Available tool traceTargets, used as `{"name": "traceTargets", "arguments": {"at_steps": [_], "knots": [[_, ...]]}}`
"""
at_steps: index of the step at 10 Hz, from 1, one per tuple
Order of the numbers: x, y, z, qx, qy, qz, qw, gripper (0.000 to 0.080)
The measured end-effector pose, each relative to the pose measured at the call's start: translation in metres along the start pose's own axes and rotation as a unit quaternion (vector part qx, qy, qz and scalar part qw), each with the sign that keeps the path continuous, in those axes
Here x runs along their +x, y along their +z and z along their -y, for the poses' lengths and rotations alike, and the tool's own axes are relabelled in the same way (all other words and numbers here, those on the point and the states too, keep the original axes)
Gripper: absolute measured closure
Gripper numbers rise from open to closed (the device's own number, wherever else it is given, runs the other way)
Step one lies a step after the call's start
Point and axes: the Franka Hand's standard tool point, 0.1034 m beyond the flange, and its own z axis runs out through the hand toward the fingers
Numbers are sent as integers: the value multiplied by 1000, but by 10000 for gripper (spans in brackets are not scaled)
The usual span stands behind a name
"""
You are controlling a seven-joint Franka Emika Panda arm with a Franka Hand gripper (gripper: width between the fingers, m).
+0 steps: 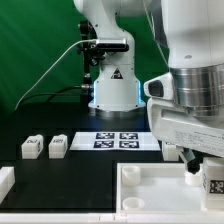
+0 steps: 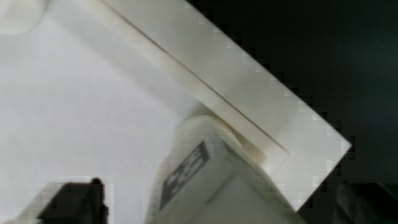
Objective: Assemble one leg
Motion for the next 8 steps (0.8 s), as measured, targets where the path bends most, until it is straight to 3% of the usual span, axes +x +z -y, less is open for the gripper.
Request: {"name": "traceTargets", "arguments": {"at_steps": [1,2,4,5,6,7,8], "knots": [[1,-1,-1,-7,-84,-4,996,151],[1,-3,0,-25,-183,-15,983,151],[2,-3,1,-26,-194,-16,981,151],[2,-3,0,-26,-194,-16,981,262],[1,-3,1,-25,-165,-16,986,262],[0,-2,1,-22,-105,-16,994,446],[0,-2,1,-22,-82,-16,996,508]]}}
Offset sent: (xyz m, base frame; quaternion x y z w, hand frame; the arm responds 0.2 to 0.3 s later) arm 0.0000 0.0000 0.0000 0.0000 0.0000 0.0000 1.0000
